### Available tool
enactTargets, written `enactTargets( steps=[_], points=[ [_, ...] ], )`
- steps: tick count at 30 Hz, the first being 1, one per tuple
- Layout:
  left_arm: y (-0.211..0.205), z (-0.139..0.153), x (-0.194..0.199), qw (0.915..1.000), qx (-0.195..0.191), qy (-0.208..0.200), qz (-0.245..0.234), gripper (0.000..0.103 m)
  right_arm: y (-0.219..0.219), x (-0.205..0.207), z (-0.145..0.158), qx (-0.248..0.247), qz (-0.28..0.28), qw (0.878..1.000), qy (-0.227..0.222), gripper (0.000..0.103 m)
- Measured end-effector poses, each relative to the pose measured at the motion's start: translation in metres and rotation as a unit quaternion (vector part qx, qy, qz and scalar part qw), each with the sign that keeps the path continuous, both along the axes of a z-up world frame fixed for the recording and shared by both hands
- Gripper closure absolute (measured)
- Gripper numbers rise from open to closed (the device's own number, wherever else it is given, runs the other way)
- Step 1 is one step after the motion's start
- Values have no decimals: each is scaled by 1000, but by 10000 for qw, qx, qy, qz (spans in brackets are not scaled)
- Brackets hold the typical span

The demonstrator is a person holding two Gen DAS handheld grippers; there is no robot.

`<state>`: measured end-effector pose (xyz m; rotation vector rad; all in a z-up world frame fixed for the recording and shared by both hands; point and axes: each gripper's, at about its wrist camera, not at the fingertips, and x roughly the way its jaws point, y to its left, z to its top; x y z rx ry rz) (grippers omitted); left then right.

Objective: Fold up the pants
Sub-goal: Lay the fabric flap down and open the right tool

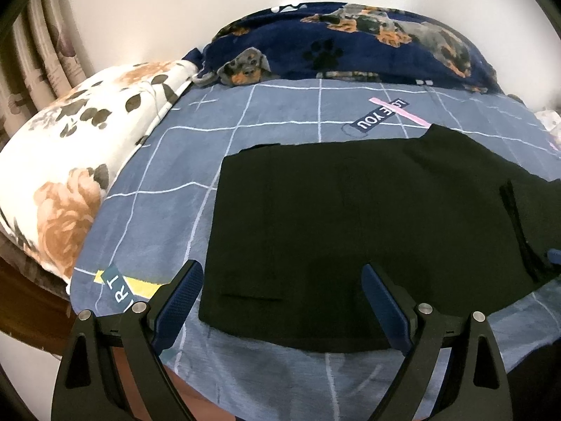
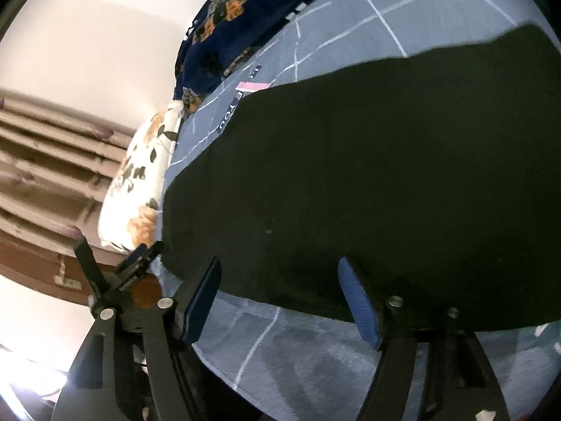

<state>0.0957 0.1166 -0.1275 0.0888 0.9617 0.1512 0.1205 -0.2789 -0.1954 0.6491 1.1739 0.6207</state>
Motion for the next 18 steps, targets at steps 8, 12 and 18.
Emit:
enactTargets(
  steps=[8, 12, 18],
  points=[
    [-18, 11, -3, 9996, -52, -119, -249, 11, -1, 3, -4, 223, -70, 9996, 134, 36],
    [-30, 17, -5, 9988, -35, -180, -453, 11, -1, 5, -3, 249, -67, 9996, 115, 36],
    [-39, 21, -6, 9982, -6, -185, -577, 11, -44, 13, 31, 278, -572, 9962, -588, 38]
  ],
)
